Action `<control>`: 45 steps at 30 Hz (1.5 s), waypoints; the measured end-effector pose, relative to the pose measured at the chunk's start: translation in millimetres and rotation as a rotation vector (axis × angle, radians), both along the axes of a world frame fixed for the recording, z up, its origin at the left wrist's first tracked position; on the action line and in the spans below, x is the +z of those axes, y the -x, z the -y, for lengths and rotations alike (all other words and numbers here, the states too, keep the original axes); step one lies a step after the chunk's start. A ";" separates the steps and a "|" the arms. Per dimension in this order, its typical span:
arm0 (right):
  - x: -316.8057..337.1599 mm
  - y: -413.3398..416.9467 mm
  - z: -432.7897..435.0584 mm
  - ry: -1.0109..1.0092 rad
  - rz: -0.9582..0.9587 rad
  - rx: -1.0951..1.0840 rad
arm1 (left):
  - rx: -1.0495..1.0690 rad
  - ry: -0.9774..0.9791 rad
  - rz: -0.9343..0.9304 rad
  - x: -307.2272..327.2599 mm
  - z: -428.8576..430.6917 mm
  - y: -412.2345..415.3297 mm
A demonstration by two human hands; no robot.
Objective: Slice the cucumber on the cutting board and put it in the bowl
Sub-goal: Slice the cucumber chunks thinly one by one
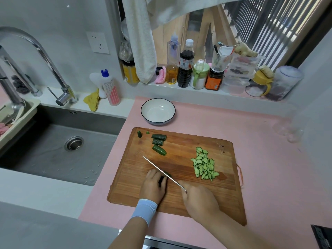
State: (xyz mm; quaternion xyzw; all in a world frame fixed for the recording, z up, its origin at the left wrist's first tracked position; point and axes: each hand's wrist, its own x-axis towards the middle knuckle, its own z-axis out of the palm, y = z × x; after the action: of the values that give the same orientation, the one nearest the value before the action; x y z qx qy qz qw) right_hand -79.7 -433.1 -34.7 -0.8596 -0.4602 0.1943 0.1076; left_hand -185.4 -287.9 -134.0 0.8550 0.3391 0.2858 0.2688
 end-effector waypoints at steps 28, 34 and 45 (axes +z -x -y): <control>1.5 -0.1 -3.6 0.006 -0.061 -0.017 | 0.012 -0.022 0.021 1.8 1.1 0.4; 6.3 0.0 11.6 -0.033 -0.051 -0.002 | 0.024 -0.031 0.033 0.5 0.4 0.7; 3.0 -1.9 -3.0 0.017 -0.082 -0.005 | 0.023 -0.024 0.028 3.5 -0.2 0.6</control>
State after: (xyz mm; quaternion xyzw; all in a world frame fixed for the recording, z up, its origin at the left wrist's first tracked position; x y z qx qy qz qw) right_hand -77.9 -430.1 -31.7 -0.8529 -0.4517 0.2329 0.1193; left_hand -186.0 -287.7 -130.5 0.8501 0.3417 0.3049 0.2601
